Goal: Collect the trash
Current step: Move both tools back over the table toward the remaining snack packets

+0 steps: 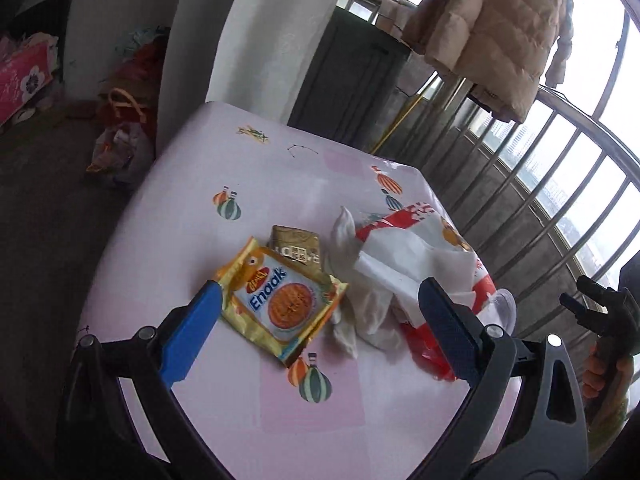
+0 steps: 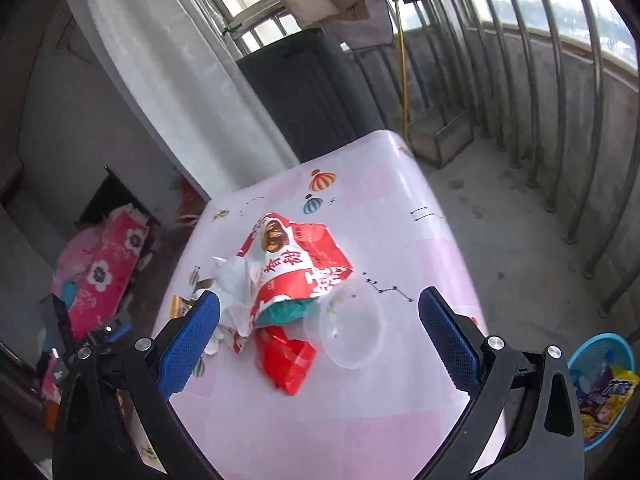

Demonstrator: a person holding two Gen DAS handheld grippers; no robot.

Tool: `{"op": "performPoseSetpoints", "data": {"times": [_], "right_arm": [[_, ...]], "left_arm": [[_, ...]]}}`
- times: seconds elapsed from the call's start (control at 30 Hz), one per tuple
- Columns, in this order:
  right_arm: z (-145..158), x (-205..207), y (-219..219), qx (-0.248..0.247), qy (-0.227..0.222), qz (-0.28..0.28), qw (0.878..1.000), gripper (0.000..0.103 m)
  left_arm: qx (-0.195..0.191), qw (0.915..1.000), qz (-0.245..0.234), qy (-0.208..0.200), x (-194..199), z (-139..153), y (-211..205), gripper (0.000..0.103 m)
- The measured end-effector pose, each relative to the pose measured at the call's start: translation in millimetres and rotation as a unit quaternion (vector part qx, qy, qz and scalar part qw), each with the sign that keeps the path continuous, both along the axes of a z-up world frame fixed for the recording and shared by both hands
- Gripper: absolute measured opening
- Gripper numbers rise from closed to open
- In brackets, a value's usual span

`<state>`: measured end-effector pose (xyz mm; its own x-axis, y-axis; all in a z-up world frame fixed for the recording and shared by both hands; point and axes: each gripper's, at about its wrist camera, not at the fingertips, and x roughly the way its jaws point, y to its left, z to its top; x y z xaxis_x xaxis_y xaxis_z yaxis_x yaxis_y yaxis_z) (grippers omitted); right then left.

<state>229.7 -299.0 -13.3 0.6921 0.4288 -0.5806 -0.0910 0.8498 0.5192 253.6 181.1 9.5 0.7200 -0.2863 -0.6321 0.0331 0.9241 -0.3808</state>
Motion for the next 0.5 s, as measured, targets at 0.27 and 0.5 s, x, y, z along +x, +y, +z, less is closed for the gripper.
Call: {"op": "performPoseSetpoints", "data": {"times": [0.27, 0.5], "right_arm": [[-32, 109, 50, 0.035, 0.079, 0.051, 0.995, 0.097], [-74, 163, 77, 0.074, 0.168, 0.084, 0.979, 0.094]], "left_arm": [[-0.020, 0.9971, 0.039, 0.062, 58, -46, 23, 0.077], [-0.065, 0.9902, 0.054, 0.111, 89, -84, 27, 0.054]]}}
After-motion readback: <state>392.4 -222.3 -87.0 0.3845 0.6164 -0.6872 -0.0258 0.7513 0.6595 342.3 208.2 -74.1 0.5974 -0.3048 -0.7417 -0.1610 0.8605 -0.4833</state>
